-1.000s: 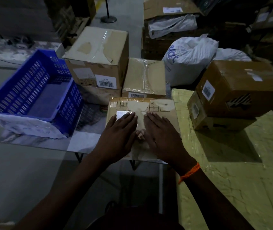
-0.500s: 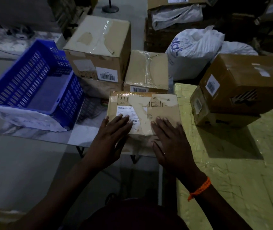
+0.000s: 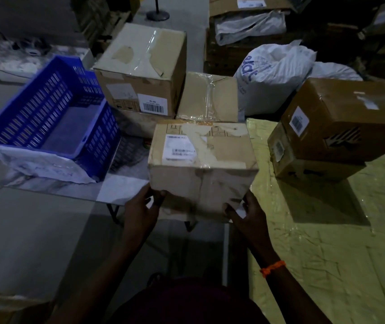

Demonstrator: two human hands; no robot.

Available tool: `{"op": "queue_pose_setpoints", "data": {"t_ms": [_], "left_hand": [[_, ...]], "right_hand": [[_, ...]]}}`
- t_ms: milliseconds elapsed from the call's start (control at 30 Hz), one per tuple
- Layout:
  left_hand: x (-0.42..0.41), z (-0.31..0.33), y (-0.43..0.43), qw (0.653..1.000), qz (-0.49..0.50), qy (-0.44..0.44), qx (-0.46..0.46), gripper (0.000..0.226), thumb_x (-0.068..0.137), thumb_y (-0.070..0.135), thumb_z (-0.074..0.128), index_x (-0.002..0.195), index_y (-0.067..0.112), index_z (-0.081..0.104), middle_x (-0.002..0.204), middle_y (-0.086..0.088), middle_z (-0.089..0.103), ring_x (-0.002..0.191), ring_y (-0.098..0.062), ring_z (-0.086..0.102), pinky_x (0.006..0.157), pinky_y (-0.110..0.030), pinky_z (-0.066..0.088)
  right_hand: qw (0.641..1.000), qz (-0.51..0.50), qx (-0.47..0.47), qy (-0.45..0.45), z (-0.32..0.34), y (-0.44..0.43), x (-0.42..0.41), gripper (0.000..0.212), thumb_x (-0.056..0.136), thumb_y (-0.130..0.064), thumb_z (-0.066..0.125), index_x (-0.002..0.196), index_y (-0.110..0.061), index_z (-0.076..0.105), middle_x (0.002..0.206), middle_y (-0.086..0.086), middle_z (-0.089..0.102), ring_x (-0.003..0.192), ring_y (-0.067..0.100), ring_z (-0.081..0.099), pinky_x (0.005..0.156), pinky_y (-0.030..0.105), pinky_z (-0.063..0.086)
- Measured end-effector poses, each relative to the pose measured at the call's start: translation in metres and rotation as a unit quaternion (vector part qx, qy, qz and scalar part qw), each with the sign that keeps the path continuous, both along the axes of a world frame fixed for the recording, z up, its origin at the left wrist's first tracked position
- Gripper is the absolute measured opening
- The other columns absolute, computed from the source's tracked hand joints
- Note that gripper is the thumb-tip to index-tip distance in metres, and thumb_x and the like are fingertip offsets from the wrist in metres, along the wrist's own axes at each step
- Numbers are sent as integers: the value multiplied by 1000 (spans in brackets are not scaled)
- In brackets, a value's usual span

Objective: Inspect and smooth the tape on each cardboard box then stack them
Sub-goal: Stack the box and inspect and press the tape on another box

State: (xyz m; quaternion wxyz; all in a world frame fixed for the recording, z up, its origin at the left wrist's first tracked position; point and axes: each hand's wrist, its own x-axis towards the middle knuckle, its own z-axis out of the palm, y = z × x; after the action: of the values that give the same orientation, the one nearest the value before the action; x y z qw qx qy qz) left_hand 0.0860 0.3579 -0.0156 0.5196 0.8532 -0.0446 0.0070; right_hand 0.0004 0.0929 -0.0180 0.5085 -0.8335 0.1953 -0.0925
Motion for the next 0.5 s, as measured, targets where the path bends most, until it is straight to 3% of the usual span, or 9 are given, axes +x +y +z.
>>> {"op": "queue_pose_setpoints", "data": {"t_ms": [100, 233, 400, 467, 500], "left_hand": [[5, 13, 2, 999, 20, -36, -13, 16, 99, 27, 67, 114, 23, 69, 103, 12, 72, 100, -5, 67, 86, -19, 53], [6, 17, 3, 998, 20, 4, -56, 42, 99, 23, 66, 140, 22, 56, 125, 17, 63, 112, 8, 58, 89, -10, 47], [16, 4, 6, 996, -20, 81, -31, 58, 93, 32, 66, 147, 18, 50, 132, 9, 58, 115, -5, 56, 94, -21, 49], [23, -1, 4, 994, -32, 101, -5, 56, 95, 28, 67, 147, 17, 50, 133, 3, 61, 118, -10, 55, 100, -33, 50], [26, -3, 4, 993, -48, 107, 4, 60, 92, 34, 67, 147, 16, 50, 134, 0, 62, 119, -11, 55, 99, -32, 50]], "right_hand": [[999, 13, 2, -33, 14, 0, 5, 69, 90, -24, 79, 151, -22, 47, 131, -15, 56, 114, -11, 60, 94, 6, 46], [999, 6, 29, -17, 17, -1, 16, 63, 92, -30, 76, 145, -41, 43, 123, -21, 48, 106, -22, 54, 86, 2, 43], [997, 23, 51, 44, 2, -6, 28, 68, 93, -38, 76, 153, -32, 46, 130, 1, 55, 108, -1, 59, 97, 28, 51], [997, 35, 43, 60, -8, -11, 34, 64, 92, -39, 76, 150, -33, 50, 132, 4, 59, 110, 9, 62, 94, 28, 53], [996, 41, 41, 69, -13, -14, 36, 61, 92, -38, 76, 148, -33, 52, 132, 5, 61, 108, 8, 62, 90, 23, 52]]}}
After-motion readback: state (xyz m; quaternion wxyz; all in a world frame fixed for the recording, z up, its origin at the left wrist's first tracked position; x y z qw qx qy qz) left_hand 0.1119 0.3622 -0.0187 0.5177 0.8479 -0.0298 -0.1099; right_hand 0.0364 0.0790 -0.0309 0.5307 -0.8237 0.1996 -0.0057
